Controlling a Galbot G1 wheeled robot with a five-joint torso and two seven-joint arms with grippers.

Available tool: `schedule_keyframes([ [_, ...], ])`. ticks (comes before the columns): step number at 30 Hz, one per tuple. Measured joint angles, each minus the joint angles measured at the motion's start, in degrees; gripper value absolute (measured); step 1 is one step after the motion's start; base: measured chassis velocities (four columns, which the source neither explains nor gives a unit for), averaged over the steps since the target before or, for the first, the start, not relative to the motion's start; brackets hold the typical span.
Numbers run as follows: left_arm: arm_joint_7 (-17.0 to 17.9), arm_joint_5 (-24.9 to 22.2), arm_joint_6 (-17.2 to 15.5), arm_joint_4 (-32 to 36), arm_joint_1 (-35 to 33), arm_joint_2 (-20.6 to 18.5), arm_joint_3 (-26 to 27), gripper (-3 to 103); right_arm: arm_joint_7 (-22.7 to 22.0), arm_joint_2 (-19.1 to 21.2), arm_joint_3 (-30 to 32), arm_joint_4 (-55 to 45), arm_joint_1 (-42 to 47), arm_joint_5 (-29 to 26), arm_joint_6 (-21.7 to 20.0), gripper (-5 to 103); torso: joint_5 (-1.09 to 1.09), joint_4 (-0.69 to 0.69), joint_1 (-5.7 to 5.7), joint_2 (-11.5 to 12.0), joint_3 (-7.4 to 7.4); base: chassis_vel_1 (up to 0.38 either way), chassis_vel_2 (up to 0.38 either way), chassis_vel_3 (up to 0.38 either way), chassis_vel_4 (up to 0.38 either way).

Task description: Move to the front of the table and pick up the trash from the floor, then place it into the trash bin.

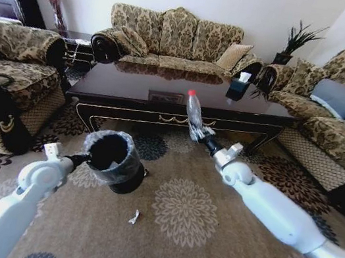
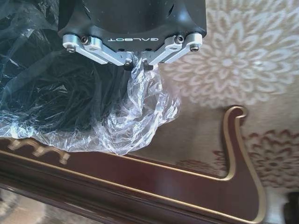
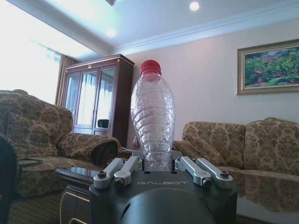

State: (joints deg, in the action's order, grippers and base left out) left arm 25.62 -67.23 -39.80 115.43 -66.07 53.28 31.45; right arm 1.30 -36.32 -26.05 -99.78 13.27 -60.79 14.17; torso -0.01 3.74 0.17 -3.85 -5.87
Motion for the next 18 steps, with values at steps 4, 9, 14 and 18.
schedule_keyframes([
  [4,-1.2,1.6,0.5,-0.3,2.0,-2.7,-3.8,3,-1.6,-1.0,-3.5,-1.5,-4.5,-1.0,-0.7,25,-0.01,0.03,0.00,0.0,0.00,0.000,0.000,0.000,0.000],
  [9,-2.6,2.3,1.5,-0.6,2.5,-7.3,-4.4,3,-1.8,-7.1,-10.7,1.9,-11.0,-1.0,-0.8,25,0.01,-0.02,0.00,0.0,-0.01,0.000,0.000,0.000,0.000],
  [14,-2.9,-0.3,2.0,-2.1,5.9,-9.2,-6.0,3,-1.7,-12.0,-16.1,5.0,-14.8,-1.1,-0.5,25,-0.02,-0.06,0.00,0.0,0.00,0.000,0.000,0.000,0.000],
  [18,-2.9,-1.5,2.0,-5.0,11.5,-8.8,-10.0,3,-2.6,-14.7,-18.9,8.0,-16.0,-0.2,0.1,25,0.01,0.04,0.00,0.0,-0.01,0.000,0.000,0.000,0.000],
])
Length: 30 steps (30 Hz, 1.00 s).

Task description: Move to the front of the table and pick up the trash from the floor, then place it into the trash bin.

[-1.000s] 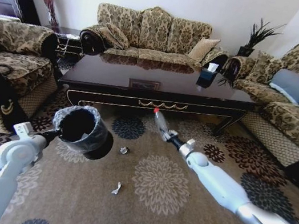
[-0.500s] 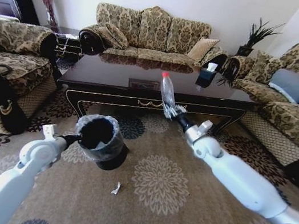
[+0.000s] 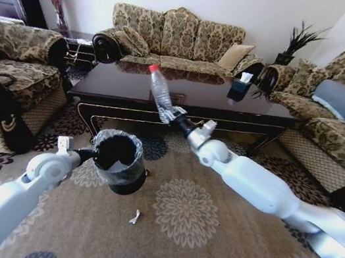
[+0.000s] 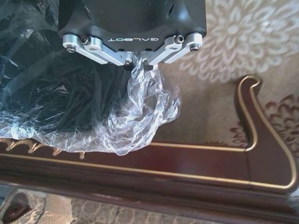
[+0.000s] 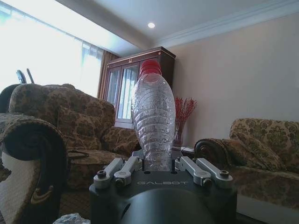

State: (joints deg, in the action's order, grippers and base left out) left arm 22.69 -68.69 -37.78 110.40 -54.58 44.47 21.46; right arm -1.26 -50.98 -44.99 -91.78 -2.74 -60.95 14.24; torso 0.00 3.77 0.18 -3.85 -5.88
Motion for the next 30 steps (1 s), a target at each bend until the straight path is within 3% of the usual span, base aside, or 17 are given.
schedule_keyframes([
  [6,0.4,0.6,0.0,-5.5,6.4,4.3,-4.4,3,-0.8,-3.5,-1.3,5.7,-0.8,1.3,1.1,25,-0.01,-0.04,0.01,0.0,-0.01,0.000,0.000,0.000,0.000],
  [14,0.4,2.2,0.0,-9.8,9.1,8.8,-5.6,3,0.1,-6.0,-2.2,9.7,-0.4,1.4,3.6,25,-0.01,-0.01,0.00,0.0,0.00,0.000,0.000,0.000,0.000],
  [19,0.1,1.8,0.0,-11.7,10.9,9.0,-5.7,3,0.5,-10.4,-3.5,12.2,0.3,1.6,5.3,25,0.00,-0.03,0.01,0.0,0.00,0.000,0.000,0.000,0.000],
  [24,0.1,-0.4,-0.1,-12.5,13.2,8.1,-5.8,3,0.4,-18.7,-5.4,14.1,-0.5,1.7,5.9,25,-0.02,-0.08,0.01,0.0,0.00,0.000,0.000,0.000,0.000],
  [30,0.2,-1.0,-0.3,-11.3,13.3,8.0,-5.3,3,-0.8,-19.6,-6.7,13.3,-0.8,1.7,5.9,25,-0.02,-0.04,0.01,0.0,0.01,0.000,0.000,0.000,0.000],
])
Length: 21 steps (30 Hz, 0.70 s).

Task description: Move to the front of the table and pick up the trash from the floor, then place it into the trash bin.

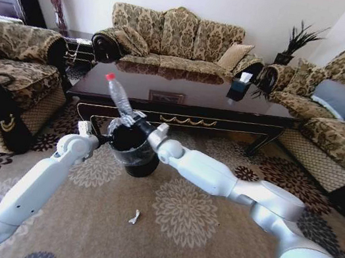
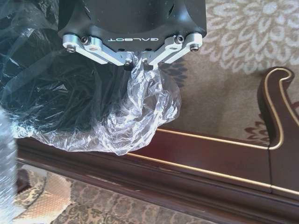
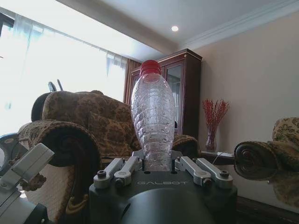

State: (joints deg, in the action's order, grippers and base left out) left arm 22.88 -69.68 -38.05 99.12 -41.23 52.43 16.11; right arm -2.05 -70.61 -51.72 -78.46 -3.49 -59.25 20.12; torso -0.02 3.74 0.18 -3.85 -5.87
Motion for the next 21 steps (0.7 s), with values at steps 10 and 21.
schedule_keyframes([
  [10,0.1,-0.3,-0.1,3.1,-2.6,-1.2,2.7,3,-1.4,4.2,-1.4,-1.2,0.2,0.8,-0.6,41,0.02,0.01,-0.01,0.0,0.00,0.000,0.000,0.000,0.000],
  [21,0.1,-1.1,-0.2,4.4,-5.2,-3.4,6.2,3,-2.0,7.9,-2.8,-3.0,-0.7,1.5,0.3,84,0.02,-0.01,-0.01,0.0,0.01,0.000,0.000,0.000,0.000],
])
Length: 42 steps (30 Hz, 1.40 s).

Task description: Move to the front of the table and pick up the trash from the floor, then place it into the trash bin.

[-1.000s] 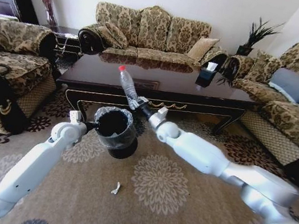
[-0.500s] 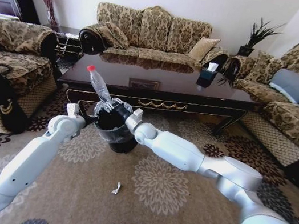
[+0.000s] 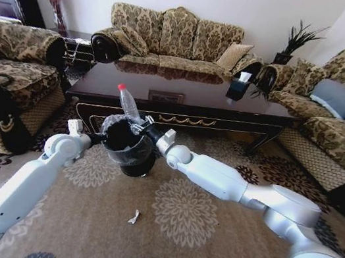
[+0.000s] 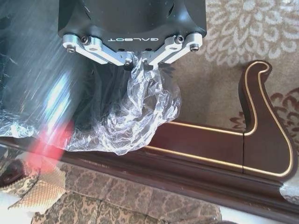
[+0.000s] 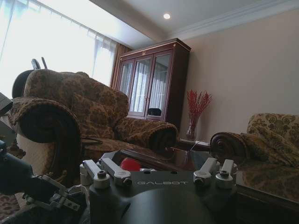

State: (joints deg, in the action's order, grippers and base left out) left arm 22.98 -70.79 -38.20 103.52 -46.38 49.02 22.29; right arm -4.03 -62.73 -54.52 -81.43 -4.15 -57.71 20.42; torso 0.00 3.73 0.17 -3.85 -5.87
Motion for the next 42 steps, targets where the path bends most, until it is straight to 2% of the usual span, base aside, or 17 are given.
schedule_keyframes([
  [1,0.0,-0.1,0.0,0.2,-0.2,-0.1,0.3,3,-0.2,0.2,-0.3,-0.3,-0.1,0.0,0.0,84,0.00,0.01,0.00,0.0,0.00,0.000,0.000,0.000,0.000],
  [3,0.0,-0.3,0.0,0.7,-0.8,-0.6,1.1,3,-0.8,0.4,-0.6,-0.5,-0.2,0.0,0.0,94,0.00,0.02,0.00,0.0,0.00,0.000,0.000,0.000,0.000],
  [7,0.0,-0.5,-0.1,1.2,-1.6,-1.1,2.0,3,-1.6,0.5,-0.5,-0.6,-0.3,-0.1,0.0,99,0.00,0.02,0.00,0.0,0.00,0.000,0.000,0.000,0.000],
  [12,1.0,-2.1,-0.7,2.6,-4.3,-2.4,7.5,3,-3.8,2.1,2.9,0.3,0.4,-2.3,-1.7,100,0.00,-0.03,0.00,0.0,-0.01,0.000,0.000,0.000,0.000],
  [16,2.7,-3.4,-1.7,5.0,-8.0,-4.3,12.3,3,-2.4,6.1,6.5,1.3,1.9,-3.3,-4.7,100,0.01,0.03,0.00,0.0,0.00,0.000,0.000,0.000,0.000],
  [19,3.2,-3.5,-2.0,6.1,-9.6,-5.1,14.0,3,-3.8,7.5,7.8,1.1,3.3,-3.6,-6.5,100,0.00,0.02,0.00,0.0,0.00,0.000,0.000,0.000,0.000],
  [22,4.2,-4.1,-2.2,7.4,-11.1,-6.1,17.5,3,-5.0,11.0,9.1,-2.5,6.1,-8.8,-14.5,100,0.00,0.00,0.00,0.0,0.00,0.000,0.000,0.000,0.000],
  [23,4.2,-4.1,-2.2,7.4,-11.1,-6.1,17.5,3,-5.0,11.0,9.1,-2.5,6.1,-8.8,-14.5,100,0.00,0.00,0.00,0.0,0.00,0.000,0.000,0.000,0.000],
  [26,4.6,-4.8,-2.3,8.0,-11.1,-6.3,19.1,3,-4.8,13.2,8.2,-6.5,8.4,-11.5,-23.7,100,0.01,0.03,0.00,0.0,0.00,0.000,0.000,0.000,0.000],
  [28,4.6,-5.0,-2.3,8.0,-11.2,-6.3,19.7,3,-7.2,13.4,7.4,-8.3,10.0,-13.5,-30.3,100,0.01,0.04,0.00,0.0,0.00,0.000,0.000,0.000,0.000],
  [29,4.6,-5.0,-2.3,8.0,-11.2,-6.3,19.7,3,-7.2,13.4,7.4,-8.3,10.0,-13.5,-30.3,100,0.01,0.04,0.00,0.0,0.00,0.000,0.000,0.000,0.000],
  [32,4.6,-4.8,-2.3,7.7,-11.1,-5.7,20.1,3,-23.7,10.9,6.2,-10.4,12.9,-18.7,-42.3,100,-0.01,0.00,0.00,0.0,0.00,0.000,0.000,0.000,0.000],
  [34,4.6,-4.3,-2.3,7.2,-10.8,-5.3,20.2,3,-35.2,8.4,5.6,-11.0,15.0,-23.1,-47.0,100,0.00,-0.01,0.00,0.0,-0.01,0.000,0.000,0.000,0.000],
  [35,4.6,-4.3,-2.3,7.2,-10.8,-5.3,20.2,3,-35.2,8.4,5.6,-11.0,15.0,-23.1,-47.0,100,0.00,-0.01,0.00,0.0,-0.01,0.000,0.000,0.000,0.000],
  [37,4.3,-3.7,-2.2,6.9,-10.4,-4.8,20.1,3,-43.2,5.5,4.6,-11.2,17.0,-27.8,-48.9,100,-0.01,-0.01,0.00,0.0,-0.01,0.000,0.000,0.000,0.000],
  [38,4.2,-3.4,-2.2,6.9,-10.2,-4.5,20.1,3,-44.7,4.2,3.8,-11.2,17.6,-29.0,-48.9,100,-0.01,0.00,0.00,0.0,-0.01,0.000,0.000,0.000,0.000],
  [42,3.9,-2.6,-2.0,6.9,-10.0,-3.8,20.0,3,-45.7,1.5,1.7,-10.8,18.9,-30.9,-46.9,100,-0.01,0.00,0.00,0.0,-0.01,0.000,0.000,0.000,0.000],
])
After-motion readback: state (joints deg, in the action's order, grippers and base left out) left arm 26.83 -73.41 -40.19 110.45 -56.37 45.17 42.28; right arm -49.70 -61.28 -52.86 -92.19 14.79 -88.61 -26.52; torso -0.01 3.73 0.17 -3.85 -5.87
